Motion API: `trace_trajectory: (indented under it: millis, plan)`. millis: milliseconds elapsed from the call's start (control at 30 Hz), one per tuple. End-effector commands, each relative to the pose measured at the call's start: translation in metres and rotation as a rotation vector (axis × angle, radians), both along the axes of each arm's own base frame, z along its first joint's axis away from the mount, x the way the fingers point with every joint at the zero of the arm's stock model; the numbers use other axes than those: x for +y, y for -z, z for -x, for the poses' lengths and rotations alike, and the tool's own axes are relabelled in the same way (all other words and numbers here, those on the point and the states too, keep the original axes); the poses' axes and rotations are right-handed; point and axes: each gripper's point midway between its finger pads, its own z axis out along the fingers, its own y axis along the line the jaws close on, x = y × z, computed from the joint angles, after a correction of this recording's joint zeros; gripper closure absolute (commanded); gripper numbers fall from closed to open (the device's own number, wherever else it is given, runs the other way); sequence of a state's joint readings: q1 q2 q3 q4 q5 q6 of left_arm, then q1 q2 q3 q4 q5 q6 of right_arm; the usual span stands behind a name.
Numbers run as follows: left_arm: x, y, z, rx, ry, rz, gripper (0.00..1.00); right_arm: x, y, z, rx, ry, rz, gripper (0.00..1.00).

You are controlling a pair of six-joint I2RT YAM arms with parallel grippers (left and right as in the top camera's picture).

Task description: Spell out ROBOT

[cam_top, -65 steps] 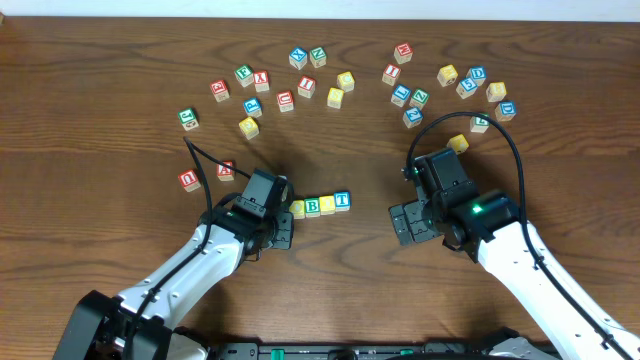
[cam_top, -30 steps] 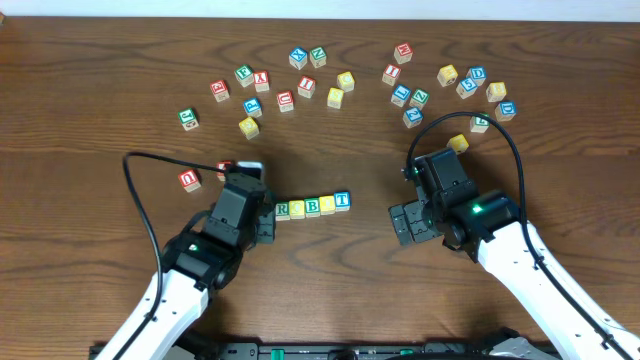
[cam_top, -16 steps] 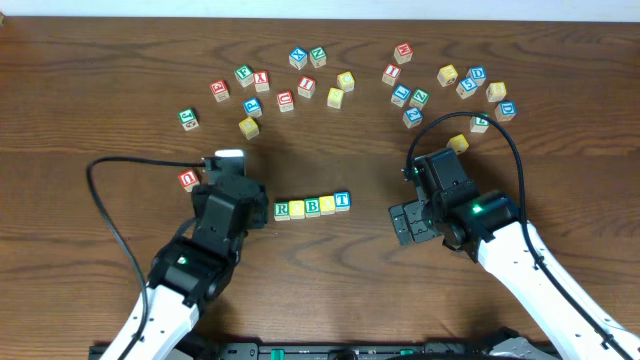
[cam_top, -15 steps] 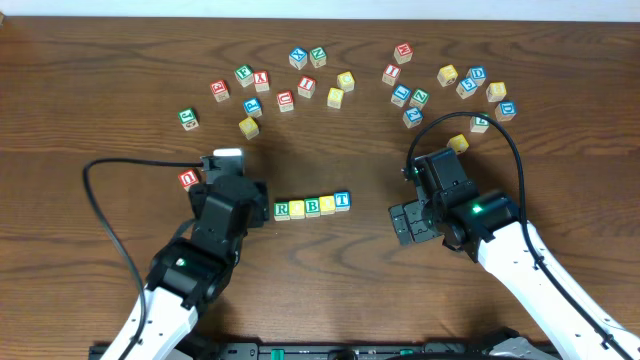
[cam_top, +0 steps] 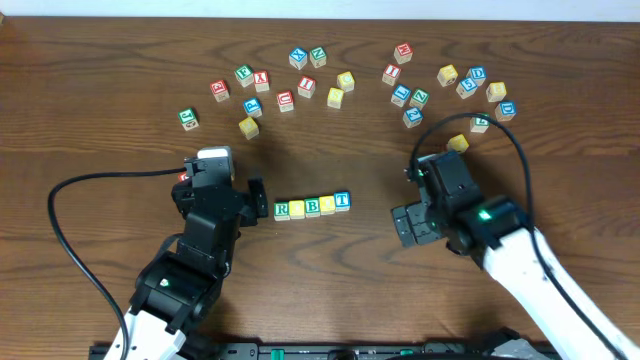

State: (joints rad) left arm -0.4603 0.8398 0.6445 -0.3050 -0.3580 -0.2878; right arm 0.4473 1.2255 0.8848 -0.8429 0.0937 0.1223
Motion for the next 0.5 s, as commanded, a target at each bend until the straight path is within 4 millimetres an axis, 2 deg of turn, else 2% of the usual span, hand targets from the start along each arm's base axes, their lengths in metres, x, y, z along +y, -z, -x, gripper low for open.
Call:
trace_trajectory:
  millis: [0, 133, 300, 400, 467]
  plan:
    - [0.017, -0.001, 0.002, -0.013, -0.073, -0.055, 0.10, -0.005, -0.046, 0.010, -0.150, 0.011, -0.079, 0.01]
    - [0.022, 0.009, 0.009, 0.036, -0.080, -0.087, 0.10, -0.019, -0.089, 0.022, -0.321, 0.034, -0.127, 0.01]
    - [0.022, 0.003, 0.009, 0.015, -0.080, -0.075, 0.16, -0.052, -0.148, 0.027, -0.604, 0.132, -0.153, 0.01]
    - [0.024, -0.002, 0.010, -0.002, -0.085, -0.069, 0.10, -0.064, -0.172, 0.032, -0.708, 0.180, -0.200, 0.01]
    - [0.025, -0.007, 0.012, -0.022, -0.089, -0.061, 0.04, -0.065, -0.188, 0.032, -0.777, 0.185, -0.255, 0.01]
